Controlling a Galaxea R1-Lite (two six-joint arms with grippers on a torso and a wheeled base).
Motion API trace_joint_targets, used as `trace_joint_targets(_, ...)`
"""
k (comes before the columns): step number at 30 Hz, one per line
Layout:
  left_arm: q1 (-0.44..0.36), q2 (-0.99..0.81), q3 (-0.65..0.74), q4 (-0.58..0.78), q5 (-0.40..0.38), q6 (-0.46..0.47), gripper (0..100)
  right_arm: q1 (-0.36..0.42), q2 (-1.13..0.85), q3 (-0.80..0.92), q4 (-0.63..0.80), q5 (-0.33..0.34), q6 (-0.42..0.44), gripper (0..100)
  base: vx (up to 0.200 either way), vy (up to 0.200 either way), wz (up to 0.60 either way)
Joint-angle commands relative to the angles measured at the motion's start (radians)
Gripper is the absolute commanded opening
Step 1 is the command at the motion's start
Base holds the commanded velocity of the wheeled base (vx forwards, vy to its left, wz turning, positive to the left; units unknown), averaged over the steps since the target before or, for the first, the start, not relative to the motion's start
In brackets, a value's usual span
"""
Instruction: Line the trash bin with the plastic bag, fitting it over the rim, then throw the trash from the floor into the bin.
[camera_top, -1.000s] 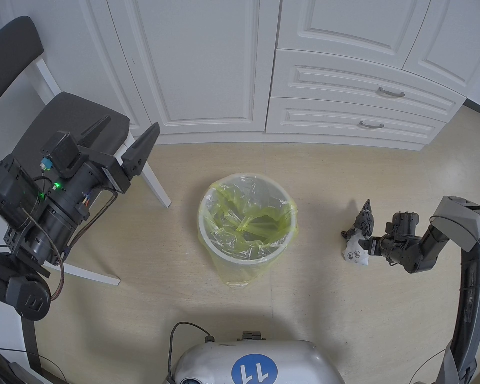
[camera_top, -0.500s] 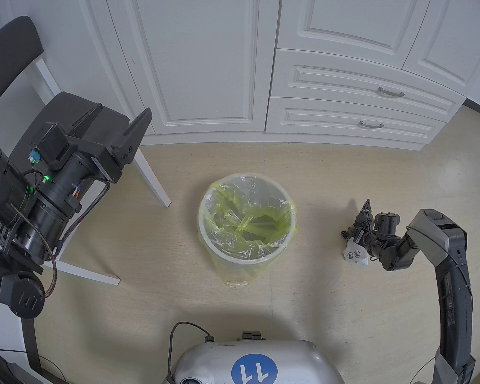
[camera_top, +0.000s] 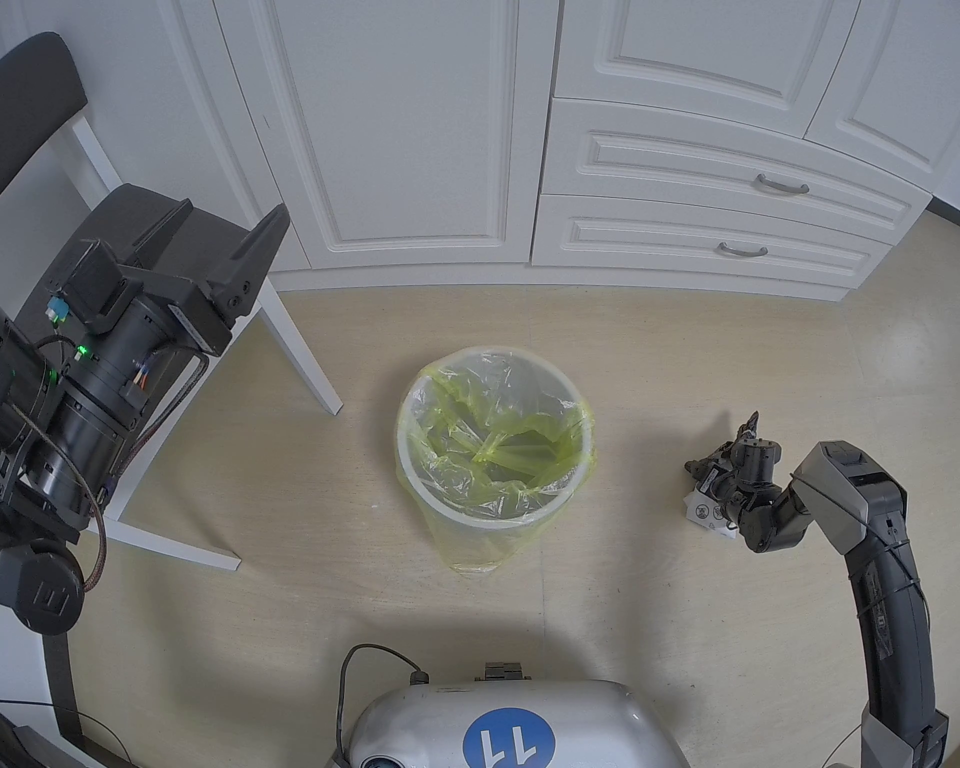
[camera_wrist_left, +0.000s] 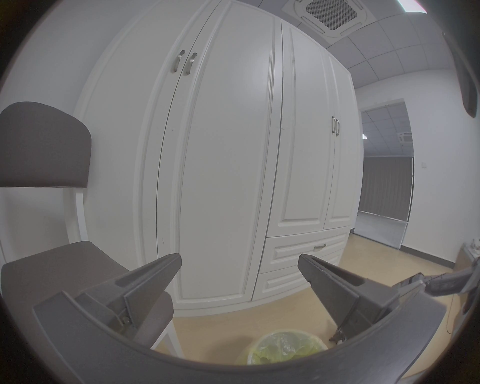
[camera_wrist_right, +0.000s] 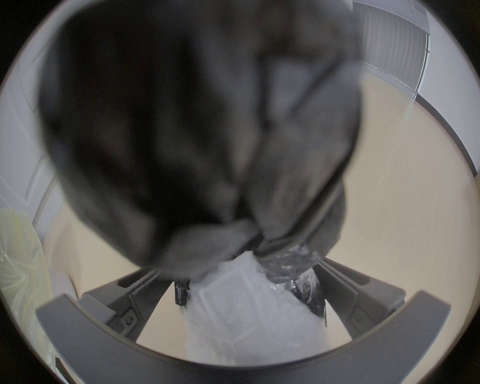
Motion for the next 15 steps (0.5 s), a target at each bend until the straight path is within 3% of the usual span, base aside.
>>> trace_joint_targets(1,0.005,-0.001,0.001,-0.022,-0.005,-0.019,100,0.001,0.011,-0.002,0.001,0.002,-0.001,100,0.0,0.0,0.0)
trace_joint_targets(5,0.005,0.002,0.001,-0.02,-0.005,-0.019,100,0.001,0.011,-0.002,0.0,0.002,-0.001,100,0.0,0.0,0.0)
trace_joint_targets(6,0.005,0.002,0.0,-0.02,-0.005,-0.019,100,0.001,0.011,-0.002,0.0,0.002,-0.001,0,0.0,0.0,0.0)
trace_joint_targets(15,0.005,0.0,0.004,-0.02,-0.005,-0.019,100,0.001,0.01,0.001,0.0,-0.001,0.0,0,0.0,0.0,0.0)
